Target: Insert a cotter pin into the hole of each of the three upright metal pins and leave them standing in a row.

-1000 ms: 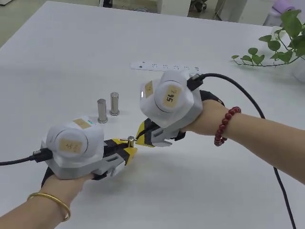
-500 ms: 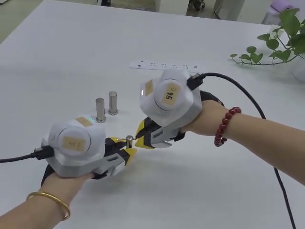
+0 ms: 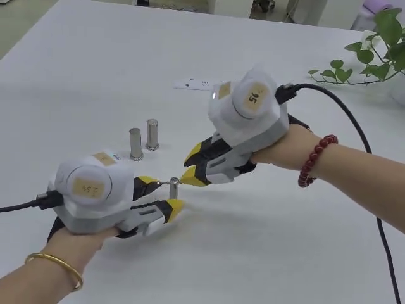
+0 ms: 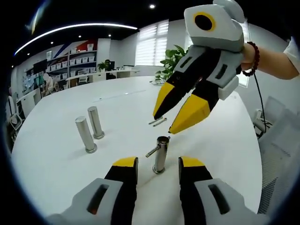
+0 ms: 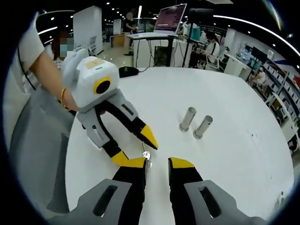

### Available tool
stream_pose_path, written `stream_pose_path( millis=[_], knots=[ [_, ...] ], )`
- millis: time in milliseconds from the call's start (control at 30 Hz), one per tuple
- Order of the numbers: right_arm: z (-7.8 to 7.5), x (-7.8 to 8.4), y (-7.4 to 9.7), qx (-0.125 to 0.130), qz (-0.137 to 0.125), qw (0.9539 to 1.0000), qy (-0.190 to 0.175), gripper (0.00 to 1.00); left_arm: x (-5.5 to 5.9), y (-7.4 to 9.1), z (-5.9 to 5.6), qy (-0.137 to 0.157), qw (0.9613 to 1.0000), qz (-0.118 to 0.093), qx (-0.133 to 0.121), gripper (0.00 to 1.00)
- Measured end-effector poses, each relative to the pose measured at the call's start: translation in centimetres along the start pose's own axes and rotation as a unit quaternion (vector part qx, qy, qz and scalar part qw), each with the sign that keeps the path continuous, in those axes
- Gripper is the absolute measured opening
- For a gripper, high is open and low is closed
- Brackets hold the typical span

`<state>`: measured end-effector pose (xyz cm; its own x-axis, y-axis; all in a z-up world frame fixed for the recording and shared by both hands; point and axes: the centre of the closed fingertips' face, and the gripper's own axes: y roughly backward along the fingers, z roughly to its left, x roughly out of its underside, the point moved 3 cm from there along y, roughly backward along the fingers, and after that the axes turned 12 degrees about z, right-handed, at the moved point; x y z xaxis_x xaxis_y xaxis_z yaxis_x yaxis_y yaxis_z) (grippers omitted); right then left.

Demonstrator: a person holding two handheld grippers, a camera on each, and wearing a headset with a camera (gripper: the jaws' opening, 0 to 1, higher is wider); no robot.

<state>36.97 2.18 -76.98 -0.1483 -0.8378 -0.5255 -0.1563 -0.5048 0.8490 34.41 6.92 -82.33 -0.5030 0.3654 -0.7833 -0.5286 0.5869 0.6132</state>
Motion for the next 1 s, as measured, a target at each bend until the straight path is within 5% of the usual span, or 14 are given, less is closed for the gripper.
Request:
stream_pose_path(
  millis=[267, 433, 800, 1000],
  knots=[
    [-1.7, -1.1, 0.4, 0.023, -0.04, 0.9972, -0.059, 0.23, -0.2, 1.1, -0.3, 0.0, 0.9998, -0.015, 0.011, 0.45],
    [-3.0, -1.8, -0.2, 0.053, -0.053, 0.996, -0.049, 0.24, -0.6, 2.0, -0.4, -0.002, 0.9997, -0.023, 0.01, 0.52],
    [-5.9, -3.9, -2.7, 0.066, -0.117, 0.9844, -0.113, 0.31, -1.2, 3.2, -0.8, -0.003, 0.9992, -0.037, 0.016, 0.63],
    [-7.2, -4.1, -4.0, 0.068, -0.124, 0.9784, -0.151, 0.31, -1.1, 3.7, -0.8, -0.003, 0.9992, -0.036, 0.018, 0.7]
  ],
)
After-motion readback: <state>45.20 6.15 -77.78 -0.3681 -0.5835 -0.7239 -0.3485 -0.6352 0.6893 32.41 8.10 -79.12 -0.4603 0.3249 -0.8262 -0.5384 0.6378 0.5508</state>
